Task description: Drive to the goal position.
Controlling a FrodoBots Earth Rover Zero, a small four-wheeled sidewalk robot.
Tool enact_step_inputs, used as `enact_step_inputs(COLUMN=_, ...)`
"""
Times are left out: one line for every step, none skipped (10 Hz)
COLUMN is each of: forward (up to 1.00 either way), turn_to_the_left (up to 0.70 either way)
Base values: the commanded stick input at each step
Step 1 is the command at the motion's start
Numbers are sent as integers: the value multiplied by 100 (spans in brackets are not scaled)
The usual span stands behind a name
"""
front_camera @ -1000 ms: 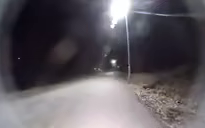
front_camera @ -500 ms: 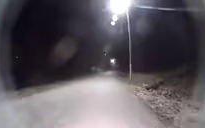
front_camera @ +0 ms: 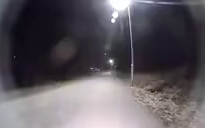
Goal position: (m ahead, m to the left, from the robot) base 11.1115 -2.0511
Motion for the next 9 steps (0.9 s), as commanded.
enact_step_inputs(forward=100, turn_to_the_left=0)
enact_step_inputs(forward=100, turn_to_the_left=0)
enact_step_inputs(forward=100, turn_to_the_left=0)
enact_step_inputs(forward=100, turn_to_the_left=0)
enact_step_inputs(forward=100, turn_to_the_left=0)
enact_step_inputs(forward=100, turn_to_the_left=0)
enact_step_inputs(forward=100, turn_to_the_left=0)
enact_step_inputs(forward=100, turn_to_the_left=0)
enact_step_inputs(forward=100, turn_to_the_left=0)
